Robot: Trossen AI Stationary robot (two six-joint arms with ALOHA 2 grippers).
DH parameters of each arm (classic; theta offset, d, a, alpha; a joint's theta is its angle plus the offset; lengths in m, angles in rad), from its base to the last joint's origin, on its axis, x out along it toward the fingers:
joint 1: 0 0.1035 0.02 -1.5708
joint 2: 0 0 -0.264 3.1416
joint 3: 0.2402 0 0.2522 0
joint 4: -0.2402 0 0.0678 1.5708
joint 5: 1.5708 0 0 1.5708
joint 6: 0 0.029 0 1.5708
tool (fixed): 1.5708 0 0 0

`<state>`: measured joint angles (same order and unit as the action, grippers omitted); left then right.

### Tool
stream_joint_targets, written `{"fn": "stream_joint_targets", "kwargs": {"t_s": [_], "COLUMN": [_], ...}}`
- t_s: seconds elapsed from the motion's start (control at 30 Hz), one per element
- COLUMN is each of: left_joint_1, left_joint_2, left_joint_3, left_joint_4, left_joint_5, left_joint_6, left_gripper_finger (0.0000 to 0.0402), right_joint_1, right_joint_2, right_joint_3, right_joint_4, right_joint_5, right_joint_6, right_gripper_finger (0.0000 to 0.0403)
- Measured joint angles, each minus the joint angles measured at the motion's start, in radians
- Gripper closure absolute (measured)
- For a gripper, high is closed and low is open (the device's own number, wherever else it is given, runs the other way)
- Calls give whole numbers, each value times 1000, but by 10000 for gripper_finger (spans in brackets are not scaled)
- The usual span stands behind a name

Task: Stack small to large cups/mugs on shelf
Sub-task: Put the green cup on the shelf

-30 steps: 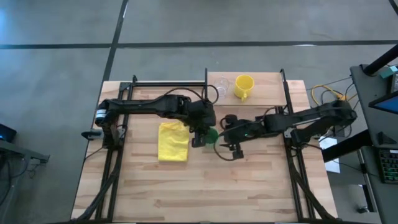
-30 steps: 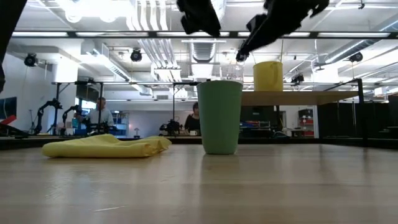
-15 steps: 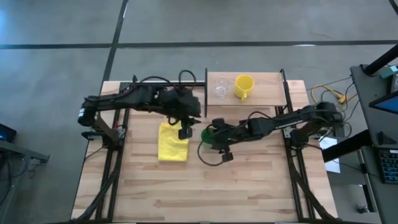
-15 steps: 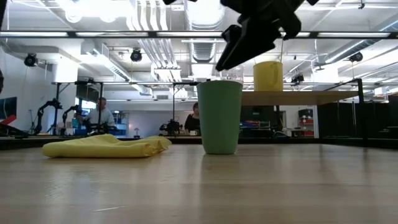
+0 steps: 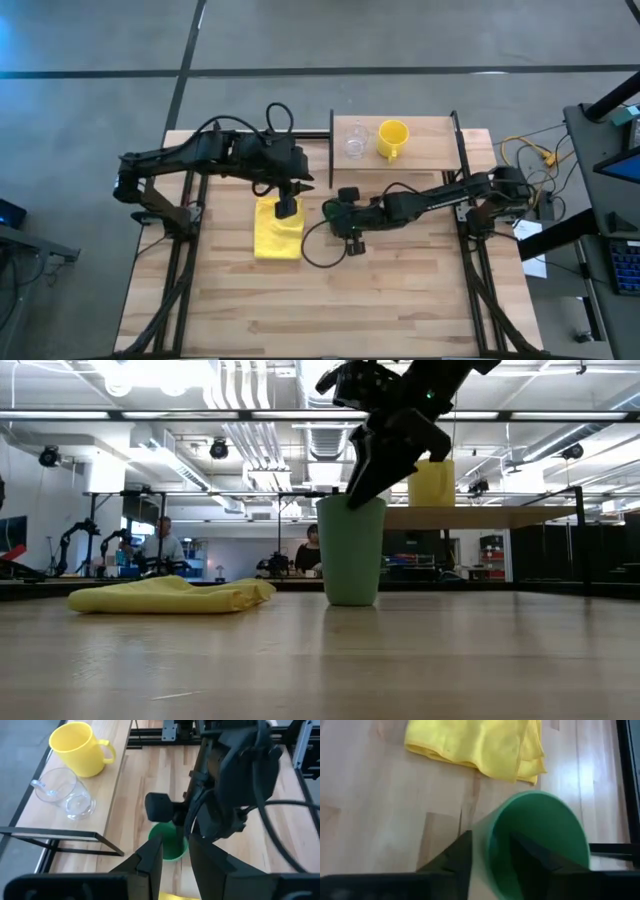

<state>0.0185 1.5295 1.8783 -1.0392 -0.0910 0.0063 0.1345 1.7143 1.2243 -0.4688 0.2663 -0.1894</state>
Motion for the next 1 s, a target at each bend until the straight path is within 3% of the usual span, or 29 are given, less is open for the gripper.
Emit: {"fn": "stream_joint_targets", "kwargs": {"t_s": [0.17, 0.23, 0.57, 1.0], "left_joint_1": [0, 0, 0, 0], "left_joint_2": [-1, -3, -7, -7], "left_joint_3": [-1, -2, -5, -5], "left_joint_4": [-2, -4, -64, -65], "left_joint_5": [-15, -17, -23, -70], "left_joint_6": [9, 10, 10, 6], "left_gripper_finger": [320, 320, 320, 320], "right_joint_1": [-9, -11, -2, -4], "right_joint_2": [-25, -44, -268, -421], "right_joint_3": [0, -2, 131, 294], "right_joint_4": [-89, -159, -532, -1072], "right_joint_5": [-13, -7, 1, 165], "right_joint_6": [80, 132, 384, 748], "right_gripper_finger": [378, 388, 394, 394]}}
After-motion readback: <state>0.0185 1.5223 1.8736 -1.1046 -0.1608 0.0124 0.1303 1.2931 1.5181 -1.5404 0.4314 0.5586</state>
